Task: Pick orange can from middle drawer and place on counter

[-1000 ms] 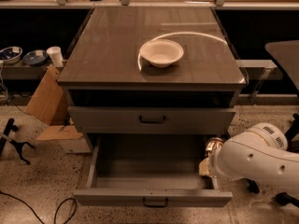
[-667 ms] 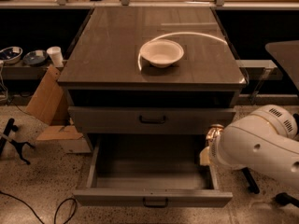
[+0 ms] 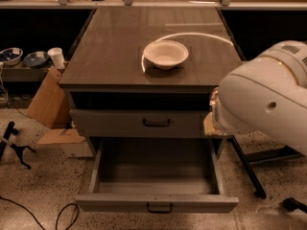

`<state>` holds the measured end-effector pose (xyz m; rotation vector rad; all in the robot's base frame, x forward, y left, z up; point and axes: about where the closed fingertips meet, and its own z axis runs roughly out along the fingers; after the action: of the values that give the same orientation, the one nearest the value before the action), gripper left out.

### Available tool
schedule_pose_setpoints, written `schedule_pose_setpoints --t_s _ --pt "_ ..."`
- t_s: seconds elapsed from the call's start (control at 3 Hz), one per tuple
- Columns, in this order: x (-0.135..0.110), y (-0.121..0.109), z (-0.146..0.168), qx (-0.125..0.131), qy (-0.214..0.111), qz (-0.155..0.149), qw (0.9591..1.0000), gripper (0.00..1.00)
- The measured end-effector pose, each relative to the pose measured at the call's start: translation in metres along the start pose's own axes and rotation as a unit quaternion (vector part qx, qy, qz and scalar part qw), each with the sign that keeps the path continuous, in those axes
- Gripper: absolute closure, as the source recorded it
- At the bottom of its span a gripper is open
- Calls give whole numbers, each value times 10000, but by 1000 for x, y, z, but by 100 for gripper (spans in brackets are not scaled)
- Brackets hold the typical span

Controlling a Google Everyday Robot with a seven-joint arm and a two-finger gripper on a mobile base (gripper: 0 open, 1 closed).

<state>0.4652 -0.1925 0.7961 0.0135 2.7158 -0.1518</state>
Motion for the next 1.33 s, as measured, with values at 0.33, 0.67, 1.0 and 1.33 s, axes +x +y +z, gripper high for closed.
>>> schedule_pose_setpoints --t_s 0.33,0.67,1.0,1.33 --pt "-21 -1 -30 135 -159 -47 9998 100" --pt "-61 -2 -54 179 -426 -94 9989 100" --pt "-94 10 -46 120 -478 -192 9986 100" --pt "-132 23 -30 75 -469 -306 9984 100"
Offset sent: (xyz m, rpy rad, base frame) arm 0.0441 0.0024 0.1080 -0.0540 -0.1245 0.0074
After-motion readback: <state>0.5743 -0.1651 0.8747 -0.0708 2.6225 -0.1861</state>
